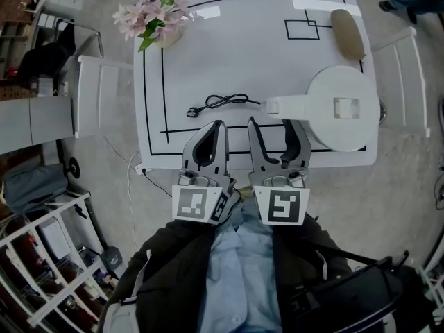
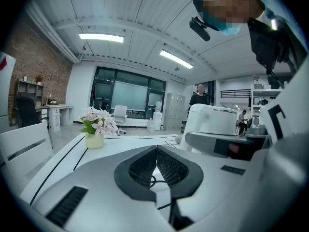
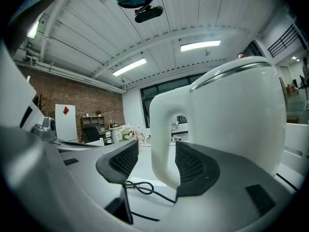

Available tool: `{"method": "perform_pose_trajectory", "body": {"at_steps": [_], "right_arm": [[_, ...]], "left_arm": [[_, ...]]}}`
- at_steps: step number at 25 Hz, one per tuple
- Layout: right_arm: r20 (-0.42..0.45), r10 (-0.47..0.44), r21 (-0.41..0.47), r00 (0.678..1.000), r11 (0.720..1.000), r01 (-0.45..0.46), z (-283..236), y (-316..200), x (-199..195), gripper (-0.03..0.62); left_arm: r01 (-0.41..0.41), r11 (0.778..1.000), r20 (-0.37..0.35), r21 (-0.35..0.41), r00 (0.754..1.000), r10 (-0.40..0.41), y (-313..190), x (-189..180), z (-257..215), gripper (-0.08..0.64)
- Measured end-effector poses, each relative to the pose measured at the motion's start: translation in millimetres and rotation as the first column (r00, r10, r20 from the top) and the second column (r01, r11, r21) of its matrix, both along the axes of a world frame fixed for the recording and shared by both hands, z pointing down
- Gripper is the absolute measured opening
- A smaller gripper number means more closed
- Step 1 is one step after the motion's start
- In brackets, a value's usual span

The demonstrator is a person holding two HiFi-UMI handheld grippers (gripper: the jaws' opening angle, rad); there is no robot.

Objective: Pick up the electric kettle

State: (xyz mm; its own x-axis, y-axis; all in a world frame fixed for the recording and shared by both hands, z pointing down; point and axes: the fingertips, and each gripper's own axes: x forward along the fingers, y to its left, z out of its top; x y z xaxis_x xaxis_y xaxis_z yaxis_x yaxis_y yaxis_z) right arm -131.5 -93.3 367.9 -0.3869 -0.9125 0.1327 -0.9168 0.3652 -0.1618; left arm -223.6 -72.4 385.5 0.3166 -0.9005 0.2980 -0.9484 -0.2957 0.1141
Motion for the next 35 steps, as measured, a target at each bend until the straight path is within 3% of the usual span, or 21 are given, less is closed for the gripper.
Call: {"method": "perform_pose_trajectory", "body": {"at_steps": [15, 23, 35], "right_arm": [[-0.036, 0.030, -0.019, 0.999, 0.999, -0.030, 10, -25, -15, 0.229], [-0.068, 0.058, 0.022, 0.996, 0.998, -0.056, 7, -35, -14, 0.228], [-0.098, 0.054, -0.007, 0.994, 0.998, -0.055, 19, -30, 0, 0.227]], "left_arm": [[0.012, 0.999, -0.009, -0.044, 1.000, -0.013, -19, -22, 17, 0.005], [0.003, 0.998, -0.018, -0.062, 1.000, -0.005, -29, -22, 22, 0.005], [-0.015, 0.998, -0.020, -0.061, 1.000, 0.014, -36, -13, 24, 0.005]]}}
